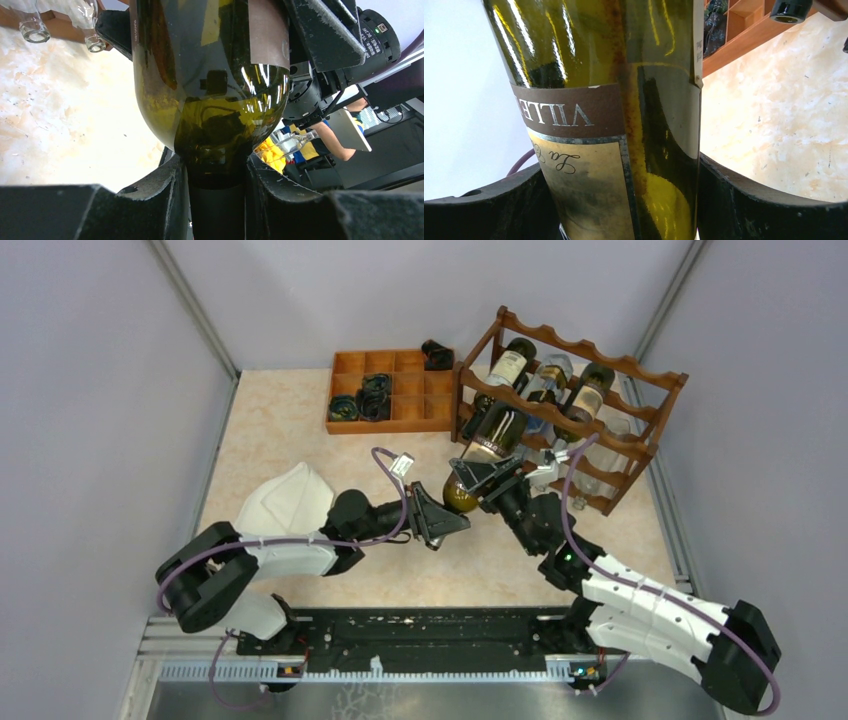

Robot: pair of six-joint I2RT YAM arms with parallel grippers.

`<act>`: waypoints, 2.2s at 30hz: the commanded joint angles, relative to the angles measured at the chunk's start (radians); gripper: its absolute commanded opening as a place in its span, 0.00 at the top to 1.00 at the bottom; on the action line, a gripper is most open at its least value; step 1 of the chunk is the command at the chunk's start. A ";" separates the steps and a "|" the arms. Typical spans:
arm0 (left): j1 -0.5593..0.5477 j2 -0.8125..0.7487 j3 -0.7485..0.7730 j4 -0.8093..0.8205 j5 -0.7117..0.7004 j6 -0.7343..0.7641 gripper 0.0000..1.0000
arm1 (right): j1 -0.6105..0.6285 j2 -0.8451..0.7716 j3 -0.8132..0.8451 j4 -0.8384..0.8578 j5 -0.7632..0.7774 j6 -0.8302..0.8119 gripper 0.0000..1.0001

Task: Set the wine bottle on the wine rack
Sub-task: Pick up the wine bottle from the center of the board, then move the wine rack to the center of the board.

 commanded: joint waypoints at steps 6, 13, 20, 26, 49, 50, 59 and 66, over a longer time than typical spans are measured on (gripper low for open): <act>0.005 -0.039 -0.061 0.180 -0.019 -0.009 1.00 | -0.005 -0.095 0.058 0.099 0.045 -0.059 0.02; 0.034 -0.100 -0.088 0.165 -0.049 -0.020 1.00 | -0.005 -0.137 0.113 -0.093 0.071 -0.121 0.02; 0.109 -0.167 -0.121 0.049 0.000 -0.023 1.00 | -0.005 -0.261 0.185 -0.327 0.060 -0.347 0.02; 0.119 -0.228 -0.081 -0.191 0.069 0.080 1.00 | -0.005 -0.410 0.241 -0.407 0.082 -0.589 0.02; -0.112 -0.003 0.329 -0.587 0.111 0.313 1.00 | -0.005 -0.217 0.715 -0.422 0.505 -0.981 0.02; -0.122 0.026 0.357 -0.603 0.099 0.322 1.00 | -0.005 -0.210 0.724 -0.419 0.504 -0.984 0.02; -0.190 0.247 0.650 -0.833 -0.003 0.421 1.00 | -0.005 -0.181 0.752 -0.378 0.508 -1.021 0.02; -0.217 0.350 0.817 -0.941 -0.095 0.470 1.00 | -0.005 -0.190 0.740 -0.379 0.512 -1.024 0.02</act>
